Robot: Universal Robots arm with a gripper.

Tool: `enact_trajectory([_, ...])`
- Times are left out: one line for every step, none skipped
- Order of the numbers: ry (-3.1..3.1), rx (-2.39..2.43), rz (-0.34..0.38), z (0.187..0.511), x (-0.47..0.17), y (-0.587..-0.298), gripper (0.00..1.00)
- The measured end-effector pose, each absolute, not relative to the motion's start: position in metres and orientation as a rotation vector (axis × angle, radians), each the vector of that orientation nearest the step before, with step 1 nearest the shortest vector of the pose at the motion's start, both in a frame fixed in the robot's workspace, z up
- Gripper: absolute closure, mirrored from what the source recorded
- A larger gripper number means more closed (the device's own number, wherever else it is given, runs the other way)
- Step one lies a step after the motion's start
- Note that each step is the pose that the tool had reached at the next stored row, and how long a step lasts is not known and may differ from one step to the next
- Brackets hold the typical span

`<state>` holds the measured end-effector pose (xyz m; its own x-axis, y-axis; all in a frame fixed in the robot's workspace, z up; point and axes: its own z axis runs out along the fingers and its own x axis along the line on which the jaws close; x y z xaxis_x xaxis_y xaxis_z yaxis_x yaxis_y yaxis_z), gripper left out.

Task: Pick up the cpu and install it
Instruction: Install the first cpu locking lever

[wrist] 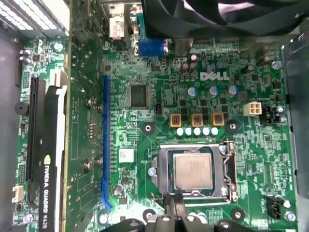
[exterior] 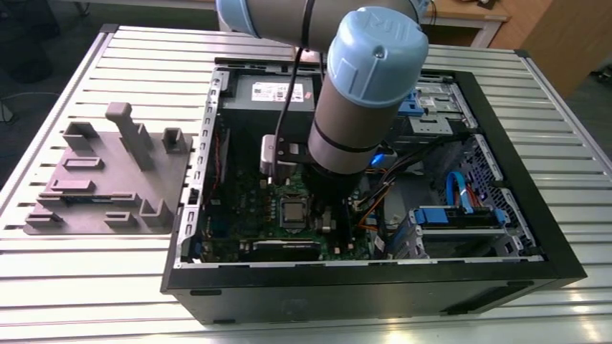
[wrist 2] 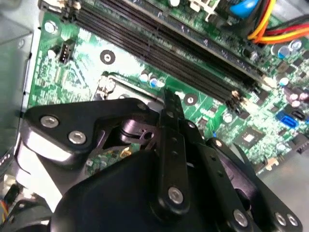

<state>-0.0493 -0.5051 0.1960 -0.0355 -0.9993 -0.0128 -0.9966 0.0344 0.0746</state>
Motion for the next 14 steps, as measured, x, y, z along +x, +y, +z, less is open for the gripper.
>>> enact_trajectory([-2.228, 2.151, -0.097, 0.198, -0.049, -0.505, 0.9])
enact_trajectory([-2.228, 2.151, -0.097, 0.201, -0.049, -0.505, 0.9])
enact_trajectory([-2.228, 2.151, -0.098, 0.205, -0.049, -0.505, 0.9])
enact_trajectory([-2.228, 2.151, -0.098, 0.209, -0.049, -0.505, 0.9])
enact_trajectory([-2.228, 2.151, -0.098, 0.214, -0.049, -0.505, 0.9])
enact_trajectory([-2.228, 2.151, -0.099, 0.218, -0.049, -0.505, 0.9])
enact_trajectory([-2.228, 2.151, -0.099, 0.22, -0.049, -0.505, 0.9])
enact_trajectory([-2.228, 2.151, -0.099, 0.22, -0.049, -0.505, 0.9])
enact_trajectory([-2.228, 2.151, -0.099, 0.22, -0.049, -0.505, 0.9])
enact_trajectory([-2.228, 2.151, -0.099, 0.22, -0.049, -0.505, 0.9])
enact_trajectory([-2.228, 2.151, -0.1, 0.22, -0.049, -0.505, 0.9])
enact_trajectory([-2.227, 2.151, -0.1, 0.22, -0.049, -0.505, 0.9])
enact_trajectory([-2.227, 2.151, -0.1, 0.22, -0.049, -0.505, 0.9])
enact_trajectory([-2.227, 2.151, -0.1, 0.22, -0.049, -0.505, 0.9])
